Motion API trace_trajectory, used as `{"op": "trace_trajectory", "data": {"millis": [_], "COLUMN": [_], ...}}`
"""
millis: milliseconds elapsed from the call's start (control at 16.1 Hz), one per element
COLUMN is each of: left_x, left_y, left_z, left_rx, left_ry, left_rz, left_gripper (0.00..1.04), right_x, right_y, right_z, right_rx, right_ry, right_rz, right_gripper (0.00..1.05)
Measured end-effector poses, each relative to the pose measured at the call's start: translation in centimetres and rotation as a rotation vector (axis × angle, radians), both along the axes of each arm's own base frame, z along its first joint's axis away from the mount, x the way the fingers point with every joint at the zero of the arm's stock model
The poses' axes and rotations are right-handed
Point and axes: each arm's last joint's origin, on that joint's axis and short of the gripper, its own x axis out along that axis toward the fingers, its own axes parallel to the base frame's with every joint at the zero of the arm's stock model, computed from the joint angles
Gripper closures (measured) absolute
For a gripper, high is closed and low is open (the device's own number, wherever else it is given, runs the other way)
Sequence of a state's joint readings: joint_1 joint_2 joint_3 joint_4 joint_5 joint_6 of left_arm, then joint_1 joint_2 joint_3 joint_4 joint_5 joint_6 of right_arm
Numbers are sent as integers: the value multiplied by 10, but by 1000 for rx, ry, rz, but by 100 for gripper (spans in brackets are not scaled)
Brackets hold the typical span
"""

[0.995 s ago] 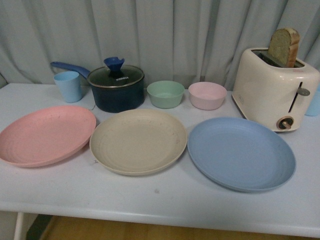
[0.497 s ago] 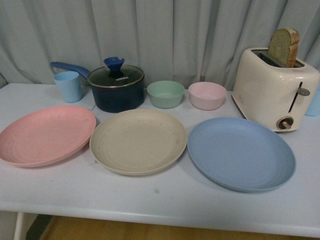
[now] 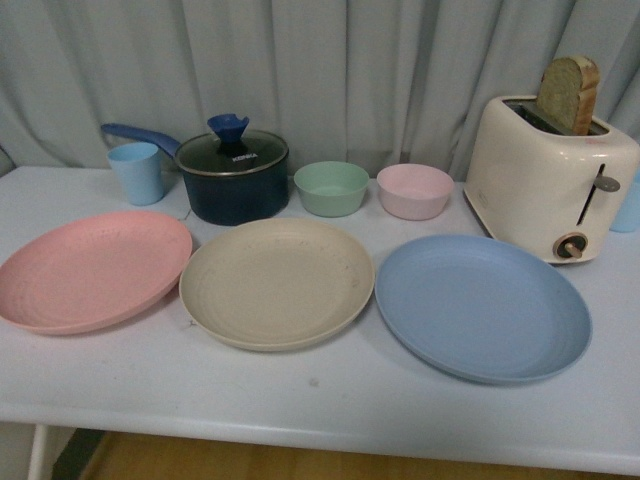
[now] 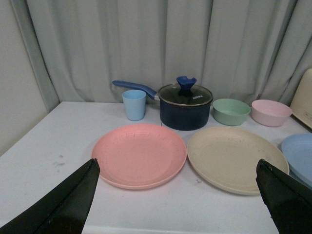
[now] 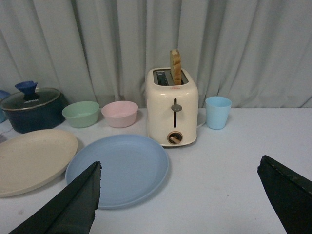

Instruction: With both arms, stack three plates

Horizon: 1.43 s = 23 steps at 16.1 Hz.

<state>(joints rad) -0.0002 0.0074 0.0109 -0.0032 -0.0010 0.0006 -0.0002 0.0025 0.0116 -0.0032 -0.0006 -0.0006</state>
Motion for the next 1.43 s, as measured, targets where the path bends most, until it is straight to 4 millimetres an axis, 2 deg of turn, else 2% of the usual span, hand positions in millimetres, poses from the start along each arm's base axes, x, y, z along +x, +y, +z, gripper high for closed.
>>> {"op": "trace_trajectory", "data": {"millis": [1430], "left_x": [0], "left_y": [0], "left_z": [0], "left_rx": [0], "left_ry": [0], "left_rz": [0], "left_gripper": [7], "right_x": [0], "right_y": [0], "right_z": [0], "right_rx": [0], "right_ry": [0], "right_rz": [0], "right_gripper": [6]}}
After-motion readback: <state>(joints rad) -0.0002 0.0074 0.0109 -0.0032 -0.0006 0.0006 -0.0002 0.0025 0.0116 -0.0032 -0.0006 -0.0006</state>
